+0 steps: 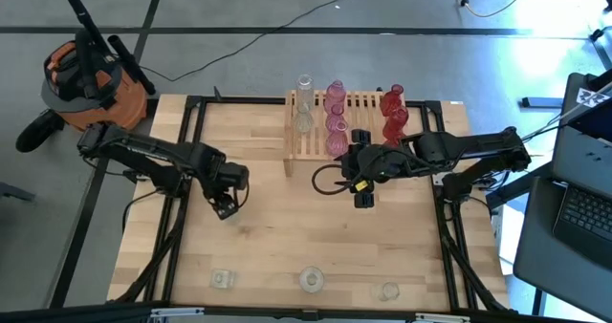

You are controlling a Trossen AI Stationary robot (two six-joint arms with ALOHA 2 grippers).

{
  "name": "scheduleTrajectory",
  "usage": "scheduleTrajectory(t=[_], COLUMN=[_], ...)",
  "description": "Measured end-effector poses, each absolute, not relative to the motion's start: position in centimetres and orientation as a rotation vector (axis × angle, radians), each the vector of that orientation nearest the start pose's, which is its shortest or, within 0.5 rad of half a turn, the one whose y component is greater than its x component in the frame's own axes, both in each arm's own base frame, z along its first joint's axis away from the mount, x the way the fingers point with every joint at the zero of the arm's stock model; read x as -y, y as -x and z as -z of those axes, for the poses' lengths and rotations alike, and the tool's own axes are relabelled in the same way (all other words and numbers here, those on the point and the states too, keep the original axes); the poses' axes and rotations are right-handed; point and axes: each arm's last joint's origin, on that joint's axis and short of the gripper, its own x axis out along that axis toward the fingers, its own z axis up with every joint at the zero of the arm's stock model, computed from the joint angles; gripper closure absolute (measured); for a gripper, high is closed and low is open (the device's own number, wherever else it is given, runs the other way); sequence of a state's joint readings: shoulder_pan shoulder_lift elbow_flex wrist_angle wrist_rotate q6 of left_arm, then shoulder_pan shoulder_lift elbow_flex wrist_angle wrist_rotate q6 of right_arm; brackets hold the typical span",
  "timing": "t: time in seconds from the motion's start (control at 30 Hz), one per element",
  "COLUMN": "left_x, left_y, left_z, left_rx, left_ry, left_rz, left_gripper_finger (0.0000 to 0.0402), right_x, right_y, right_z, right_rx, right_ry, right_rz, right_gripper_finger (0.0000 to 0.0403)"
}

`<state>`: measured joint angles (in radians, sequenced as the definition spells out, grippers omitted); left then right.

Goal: Sort vases onto shelf
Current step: Put the transparent vase on the shelf aligned with the other transparent vase

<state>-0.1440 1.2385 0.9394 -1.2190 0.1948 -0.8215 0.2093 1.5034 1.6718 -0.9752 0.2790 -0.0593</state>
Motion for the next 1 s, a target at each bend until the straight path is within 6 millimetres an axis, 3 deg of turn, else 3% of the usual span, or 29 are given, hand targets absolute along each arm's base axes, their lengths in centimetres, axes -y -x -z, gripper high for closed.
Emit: scheduleTrajectory(t=[0.27, 0.4, 0.6, 0.8, 1.0], left_x=[3.3, 3.3, 2.1, -0.8, -2.7], left_y=[-18.8, -19.1, -20.2, -21.2, -24.3], left_z=[-24.4, -25.7, -32.3, -40.3, -43.4], left_rx=[-1.543, -1.504, -1.326, -1.035, -1.002], left_ry=[0.681, 0.666, 0.702, 0.695, 0.651], left_rz=[-0.343, -0.348, -0.321, -0.336, -0.227], left_gripper_finger=[0.0330, 0.0374, 0.0374, 0.0374, 0.0374], right_x=[-5.4, -5.4, -5.4, -5.3, -5.2], right_y=[-29.5, -29.5, -29.5, -29.5, -29.5], right_z=[-39.8, -39.8, -39.8, -39.9, -39.9], right_rx=[-0.784, -0.783, -0.782, -0.780, -0.778], right_ry=[0.258, 0.251, 0.231, 0.242, 0.261], right_rz=[0.060, 0.071, 0.081, 0.105, 0.128], right_gripper_finger=[0.0182, 0.0182, 0.0182, 0.0182, 0.0182])
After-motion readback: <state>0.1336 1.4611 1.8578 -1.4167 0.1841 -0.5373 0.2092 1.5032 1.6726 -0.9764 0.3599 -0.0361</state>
